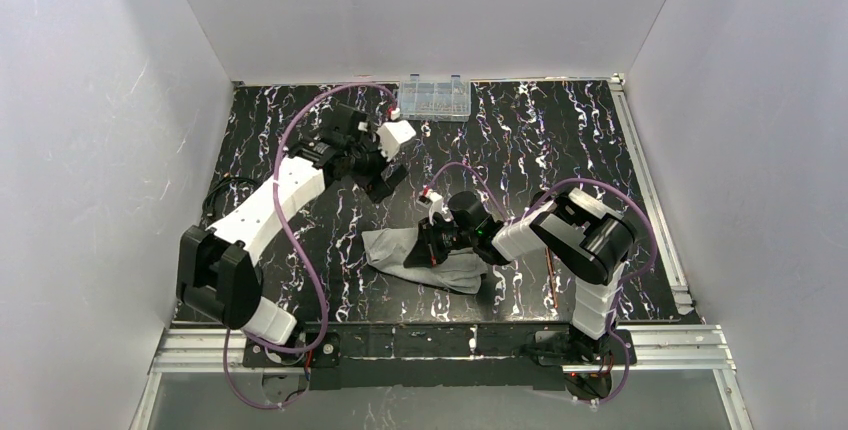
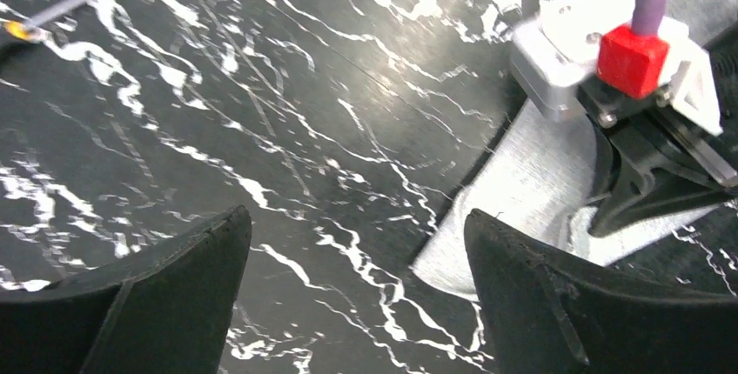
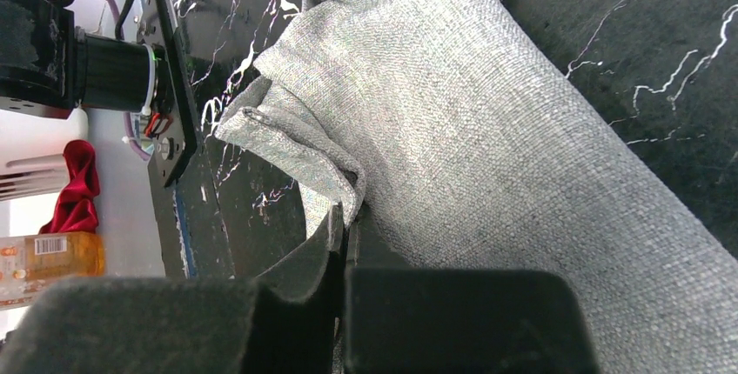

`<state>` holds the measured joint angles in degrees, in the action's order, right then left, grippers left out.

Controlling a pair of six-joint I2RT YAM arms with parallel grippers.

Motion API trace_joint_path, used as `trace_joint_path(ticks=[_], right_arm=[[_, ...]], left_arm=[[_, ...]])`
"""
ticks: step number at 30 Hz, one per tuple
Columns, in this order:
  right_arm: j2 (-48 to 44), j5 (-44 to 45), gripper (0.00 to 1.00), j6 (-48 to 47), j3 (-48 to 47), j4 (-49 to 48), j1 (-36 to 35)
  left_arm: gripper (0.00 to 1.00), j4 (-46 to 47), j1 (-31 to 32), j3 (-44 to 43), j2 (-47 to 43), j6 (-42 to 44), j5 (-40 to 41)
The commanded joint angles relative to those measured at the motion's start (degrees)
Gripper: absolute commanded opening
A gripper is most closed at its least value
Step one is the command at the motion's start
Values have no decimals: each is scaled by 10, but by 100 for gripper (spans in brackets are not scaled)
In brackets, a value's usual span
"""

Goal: Fold the napkin into a case and place the utensils inside

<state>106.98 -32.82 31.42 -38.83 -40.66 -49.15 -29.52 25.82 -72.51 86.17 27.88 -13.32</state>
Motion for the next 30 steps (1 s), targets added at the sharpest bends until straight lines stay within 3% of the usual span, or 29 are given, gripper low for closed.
trace_joint_path(ticks=[1, 3, 10, 25, 30], right_arm=[[15, -2, 1, 2, 5, 28, -4], [12, -1, 1, 5, 5, 29, -3], [7, -2, 1, 15, 8, 20, 1], [15, -4, 1, 31, 16, -2, 6], [20, -4, 1, 37, 17, -12, 7]], left_arm=[[85, -13, 25, 73, -21, -16, -19], [78, -4, 42, 100, -22, -23, -1], [65, 17, 55, 142, -6, -67, 36], [54, 43, 76, 181, 51, -82, 70], [42, 45, 78, 184, 46, -75, 88]])
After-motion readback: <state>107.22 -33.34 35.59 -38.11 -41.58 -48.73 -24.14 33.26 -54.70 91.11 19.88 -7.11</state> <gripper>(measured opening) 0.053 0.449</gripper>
